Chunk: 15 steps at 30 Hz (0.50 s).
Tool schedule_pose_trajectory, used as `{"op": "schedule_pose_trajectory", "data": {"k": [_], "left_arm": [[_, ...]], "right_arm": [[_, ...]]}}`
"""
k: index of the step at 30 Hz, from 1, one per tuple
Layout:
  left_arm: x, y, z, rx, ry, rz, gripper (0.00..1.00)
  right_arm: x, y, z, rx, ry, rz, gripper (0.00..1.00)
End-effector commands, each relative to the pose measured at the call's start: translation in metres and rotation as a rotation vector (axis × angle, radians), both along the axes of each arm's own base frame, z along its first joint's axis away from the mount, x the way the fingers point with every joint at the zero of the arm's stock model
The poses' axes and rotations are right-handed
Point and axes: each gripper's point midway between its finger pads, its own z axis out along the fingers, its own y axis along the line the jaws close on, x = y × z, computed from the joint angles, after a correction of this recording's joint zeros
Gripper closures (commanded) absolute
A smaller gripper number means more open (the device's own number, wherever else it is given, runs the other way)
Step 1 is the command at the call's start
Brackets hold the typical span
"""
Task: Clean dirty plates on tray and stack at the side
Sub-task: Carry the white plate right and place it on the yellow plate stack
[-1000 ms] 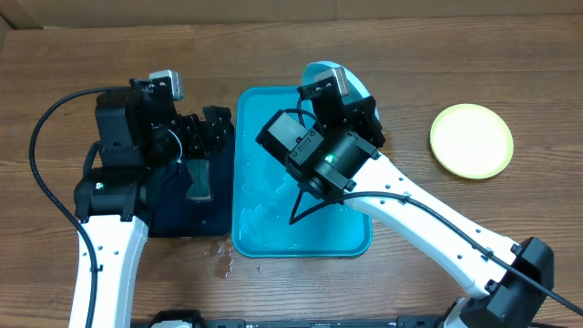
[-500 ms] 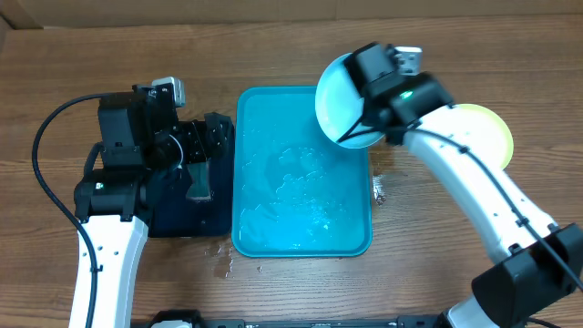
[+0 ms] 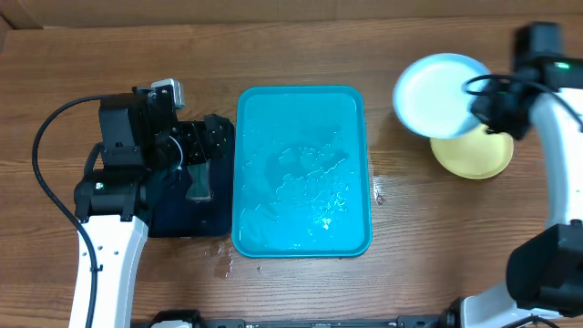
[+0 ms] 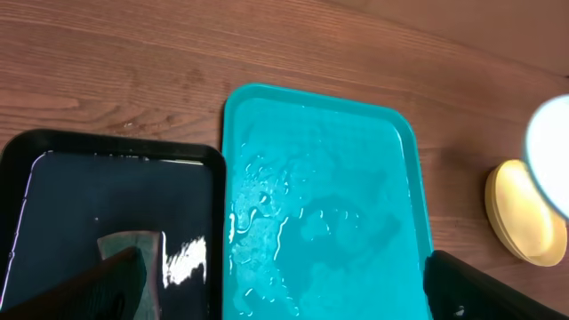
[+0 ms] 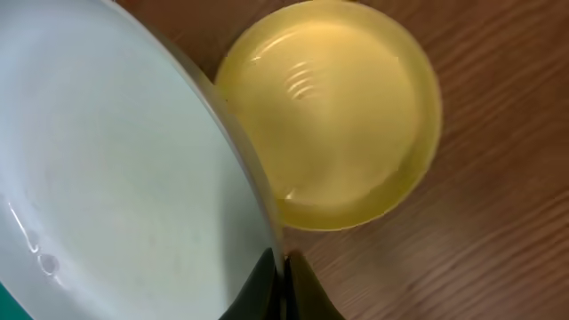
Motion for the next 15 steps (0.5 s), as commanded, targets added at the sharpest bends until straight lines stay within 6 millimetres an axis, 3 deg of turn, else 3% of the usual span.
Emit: {"op": "schedule_pose_trajectory", "data": {"k": [1,3,7,15], "left_arm": [[0.002,0.003,0.008,0.021,-0.026,-0.005,0.0],[0.002,0.003,0.008,0.021,-0.026,-0.005,0.0],[0.002,0.003,0.008,0.021,-0.027,-0.005,0.0],[0.001,0.003,0.007,0.021,-0.021,-0.005,0.0]], "right_arm": [[-0.016,-0.028,-0.013,0.048,0.033,-0.051,0.96],[-0.027,-0.05,-0.021,0.059,0.05,-0.115,0.96],[-0.038,-0.068,-0.035,0.081,0.06,-0.154,0.96],[-0.038,-0.079,-0.066,0.053,0.046,-0.177,0.96]]}}
